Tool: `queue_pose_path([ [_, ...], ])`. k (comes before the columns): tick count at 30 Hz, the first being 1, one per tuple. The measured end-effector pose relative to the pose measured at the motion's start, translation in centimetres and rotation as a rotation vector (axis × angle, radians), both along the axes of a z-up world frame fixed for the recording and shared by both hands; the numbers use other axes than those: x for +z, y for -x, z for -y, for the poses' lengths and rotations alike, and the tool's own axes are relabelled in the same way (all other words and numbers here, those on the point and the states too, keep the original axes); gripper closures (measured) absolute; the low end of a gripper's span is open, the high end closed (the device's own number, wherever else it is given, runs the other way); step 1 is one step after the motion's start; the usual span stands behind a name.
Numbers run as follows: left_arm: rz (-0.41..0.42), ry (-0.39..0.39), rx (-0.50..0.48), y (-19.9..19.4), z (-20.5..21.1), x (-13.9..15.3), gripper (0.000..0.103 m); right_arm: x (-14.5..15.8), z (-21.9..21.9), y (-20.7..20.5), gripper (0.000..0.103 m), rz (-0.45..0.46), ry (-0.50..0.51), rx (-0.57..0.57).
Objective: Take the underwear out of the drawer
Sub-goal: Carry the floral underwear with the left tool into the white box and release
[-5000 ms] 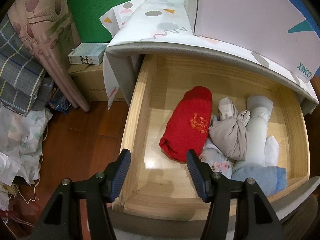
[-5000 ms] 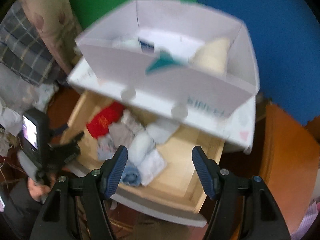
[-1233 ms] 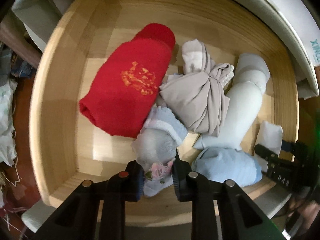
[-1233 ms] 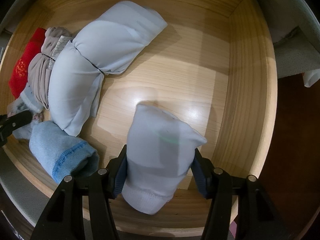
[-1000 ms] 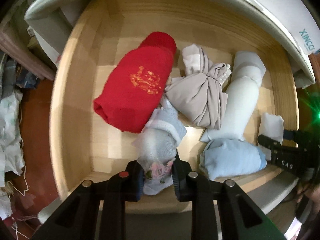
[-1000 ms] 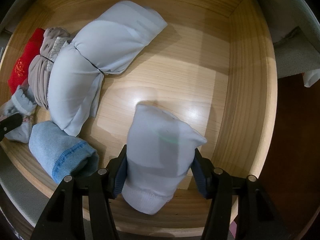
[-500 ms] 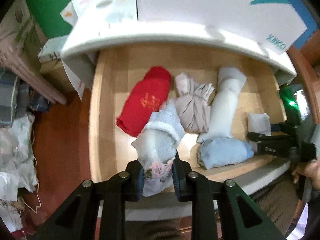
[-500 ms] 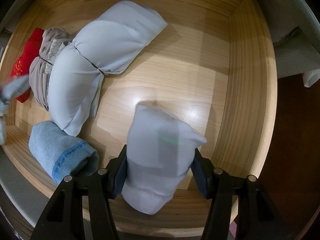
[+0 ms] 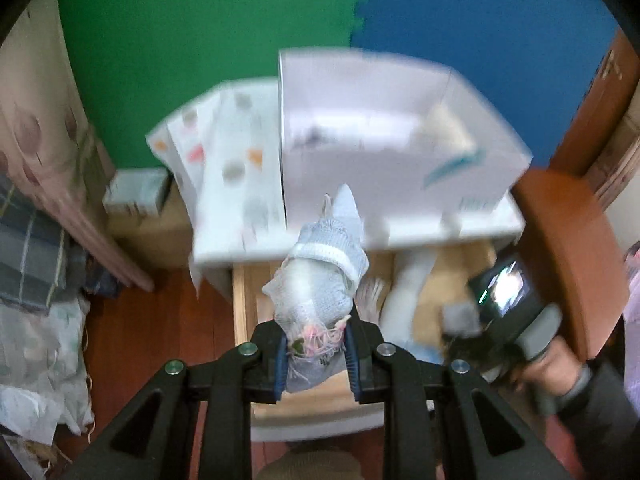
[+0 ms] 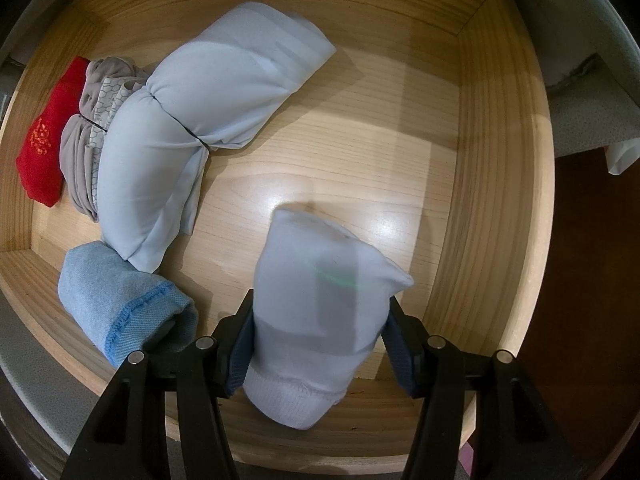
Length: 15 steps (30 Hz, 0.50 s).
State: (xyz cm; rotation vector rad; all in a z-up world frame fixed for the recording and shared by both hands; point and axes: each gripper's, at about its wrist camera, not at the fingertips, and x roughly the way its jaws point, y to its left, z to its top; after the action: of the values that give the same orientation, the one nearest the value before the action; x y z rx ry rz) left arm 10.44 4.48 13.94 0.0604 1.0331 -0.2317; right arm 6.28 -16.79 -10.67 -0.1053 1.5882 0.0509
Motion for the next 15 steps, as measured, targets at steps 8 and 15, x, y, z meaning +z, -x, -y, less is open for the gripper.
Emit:
queue_pose_path([
  [8,0.153,0.026,0.014,-5.2,1.7,7.1,0.080,0.0,0.0,-0.1,0.048,0.000,0.000,-0.001],
  [15,0.150,-0.052,-0.003,-11.2,4.6,5.6,0.080,0.0,-0.1,-0.2,0.048,0.000,0.000,-0.002],
])
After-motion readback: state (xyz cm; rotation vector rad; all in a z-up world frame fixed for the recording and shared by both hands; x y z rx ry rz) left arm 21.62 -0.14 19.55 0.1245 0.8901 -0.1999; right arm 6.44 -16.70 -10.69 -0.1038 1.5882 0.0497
